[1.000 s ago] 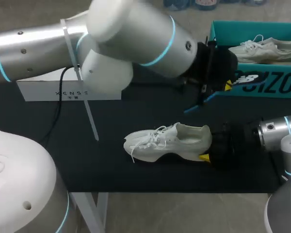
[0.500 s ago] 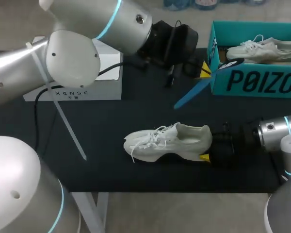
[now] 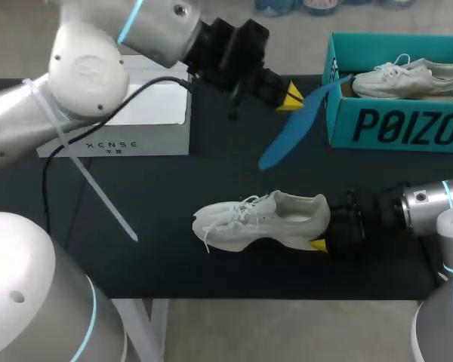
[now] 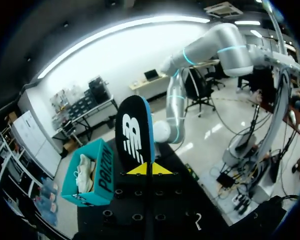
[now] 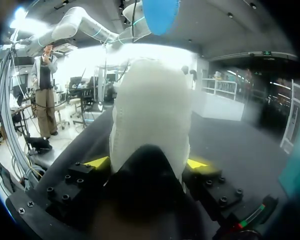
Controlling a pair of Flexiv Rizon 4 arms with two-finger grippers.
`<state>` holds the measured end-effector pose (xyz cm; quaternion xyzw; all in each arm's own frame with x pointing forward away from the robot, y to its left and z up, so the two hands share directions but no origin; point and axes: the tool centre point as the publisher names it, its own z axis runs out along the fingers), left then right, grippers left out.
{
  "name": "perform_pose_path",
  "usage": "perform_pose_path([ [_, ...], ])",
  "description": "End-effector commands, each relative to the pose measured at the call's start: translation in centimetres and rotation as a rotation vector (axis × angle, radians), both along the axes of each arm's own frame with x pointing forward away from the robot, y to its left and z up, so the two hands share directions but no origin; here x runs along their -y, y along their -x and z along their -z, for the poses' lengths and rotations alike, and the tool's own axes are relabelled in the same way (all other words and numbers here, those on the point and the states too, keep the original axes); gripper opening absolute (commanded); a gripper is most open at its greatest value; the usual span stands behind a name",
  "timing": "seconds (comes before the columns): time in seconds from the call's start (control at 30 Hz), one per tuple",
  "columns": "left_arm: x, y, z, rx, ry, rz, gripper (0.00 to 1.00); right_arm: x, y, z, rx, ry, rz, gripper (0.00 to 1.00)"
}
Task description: Take the shoe out of the shoebox, open the shoe tongue, remove and reinsert the insole, then place the shoe into the shoebox
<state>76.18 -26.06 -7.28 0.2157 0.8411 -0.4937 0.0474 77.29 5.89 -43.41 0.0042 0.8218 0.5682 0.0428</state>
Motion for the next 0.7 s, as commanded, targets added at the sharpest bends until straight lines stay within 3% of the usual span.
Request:
perform_pose_path([
  [0.03, -4.9, -2.9, -1.2, -0.464, 0.254, 0.264, 0.00, -0.2, 0.1, 0.3, 0.001, 0.003, 0.002, 0.00],
  [0.3, -7.6, -4.7, -2.2, -0.551, 0.352, 0.256, 0.00, -0.2, 0.1, 0.3, 0.001, 0.003, 0.002, 0.00],
  [0.43, -7.3, -5.0, -2.7, -0.575, 0.374, 0.248, 0.00, -0.2, 0.1, 0.3, 0.001, 0.003, 0.002, 0.00],
  [0.7, -6.0, -3.8, -5.5, -0.567, 0.426, 0.335, 0.00, -0.2, 0.1, 0.3, 0.001, 0.003, 0.002, 0.00],
])
